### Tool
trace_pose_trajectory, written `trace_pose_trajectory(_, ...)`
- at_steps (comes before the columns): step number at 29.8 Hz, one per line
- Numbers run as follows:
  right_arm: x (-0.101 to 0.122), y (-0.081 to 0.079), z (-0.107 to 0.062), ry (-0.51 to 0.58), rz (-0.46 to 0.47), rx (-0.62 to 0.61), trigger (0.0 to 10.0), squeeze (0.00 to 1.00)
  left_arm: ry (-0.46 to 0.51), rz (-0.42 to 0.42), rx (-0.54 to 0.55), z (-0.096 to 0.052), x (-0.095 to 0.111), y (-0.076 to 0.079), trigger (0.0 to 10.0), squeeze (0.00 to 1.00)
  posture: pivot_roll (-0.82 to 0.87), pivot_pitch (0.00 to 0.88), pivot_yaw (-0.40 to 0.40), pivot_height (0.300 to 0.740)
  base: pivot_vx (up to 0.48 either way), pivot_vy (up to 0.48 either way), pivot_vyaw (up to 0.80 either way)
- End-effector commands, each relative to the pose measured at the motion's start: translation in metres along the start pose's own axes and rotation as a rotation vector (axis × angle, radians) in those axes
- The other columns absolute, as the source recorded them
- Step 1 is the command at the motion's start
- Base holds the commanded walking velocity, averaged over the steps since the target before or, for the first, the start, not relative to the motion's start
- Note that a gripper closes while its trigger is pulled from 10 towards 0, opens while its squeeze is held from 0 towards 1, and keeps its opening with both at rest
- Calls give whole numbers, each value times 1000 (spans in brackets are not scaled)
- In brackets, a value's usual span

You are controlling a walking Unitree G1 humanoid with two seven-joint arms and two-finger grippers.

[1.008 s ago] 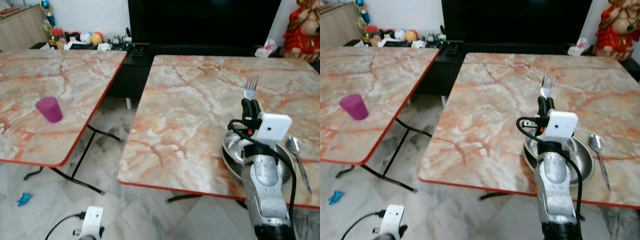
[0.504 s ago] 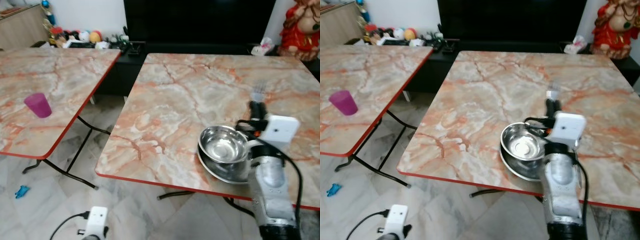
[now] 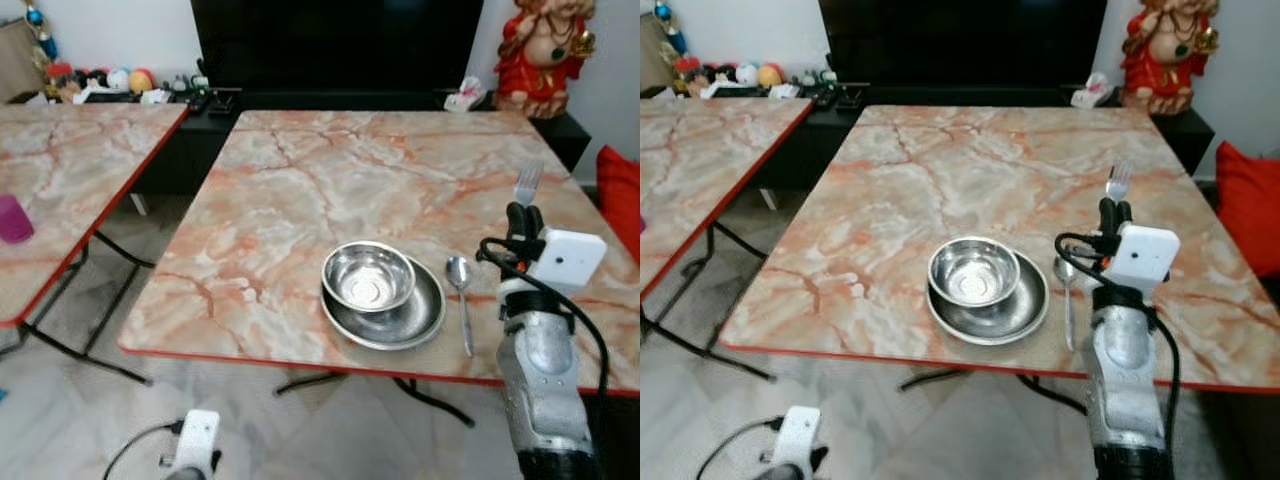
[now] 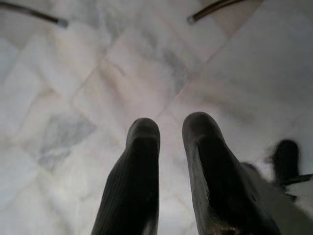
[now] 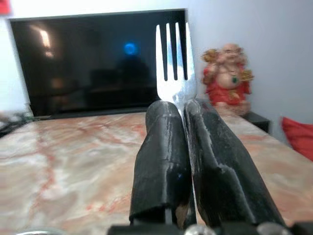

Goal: Setting the table

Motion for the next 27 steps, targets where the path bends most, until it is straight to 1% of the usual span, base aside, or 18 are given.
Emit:
trace_pose_trajectory(1, 3, 3, 1, 10, -2, -9, 10000, 0, -16, 5, -5, 0, -3, 2, 10000, 0, 9, 0, 24, 740, 0, 0, 0)
trace_pose_trajectory(3, 3, 3, 1, 9, -3, -10, 10000, 0, -23, -1, -11, 0, -4, 3, 10000, 0, 9, 0, 24, 740, 0, 0, 0)
trace_pose_trajectory(5, 3, 4, 1, 8, -3, -10, 10000, 0, -28, 11, -18, 0, -5, 4, 10000, 0, 9, 0, 24, 740, 0, 0, 0)
trace_pose_trajectory(14, 2, 4, 2, 1, -5, -18, 10000, 0, -33, -25, -8, 0, -6, 2, 10000, 0, 10, 0, 28, 740, 0, 0, 0)
trace_pose_trajectory(17, 1, 5, 2, -13, -5, -26, 10000, 0, -38, -32, -4, -1, -8, 1, 10000, 0, 10, 0, 30, 740, 0, 480, 0)
trace_pose_trajectory(19, -1, 5, 3, -23, 6, -31, 10000, 0, -39, -26, -6, -1, -8, 0, 10000, 0, 11, 0, 32, 740, 0, 480, -569)
trace_pose_trajectory(20, -2, 5, 3, -28, 20, -36, 10000, 0, -39, -25, -6, -1, -8, 0, 10000, 0, 11, 0, 33, 740, 0, 0, -800)
trace_pose_trajectory(23, -1, 5, 3, -18, -1, -35, 10000, 0, -41, -18, -9, -1, -9, 0, 10000, 0, 11, 0, 34, 740, 0, 0, -800)
trace_pose_trajectory(25, 1, 6, 3, -11, -17, -39, 10000, 0, -43, -13, -15, -1, -9, 1, 10000, 0, 11, 0, 35, 740, 0, 0, 0)
trace_pose_trajectory(27, 0, 6, 4, -15, -12, -41, 10000, 0, -45, -14, -17, -1, -10, 1, 10000, 0, 10, 0, 36, 740, 0, 0, 0)
Point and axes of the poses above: a point about 5 cm out from each wrist's last joint towards the gripper, its own z axis pointing out of the wrist towards the gripper, its own x axis along the axis of the wrist's last joint, y = z × x, the point moved 4 cm from there along z, pointing out of the wrist towards the gripper, and after that the axes turned 3 degrees about -z, right-handed, at the moved point
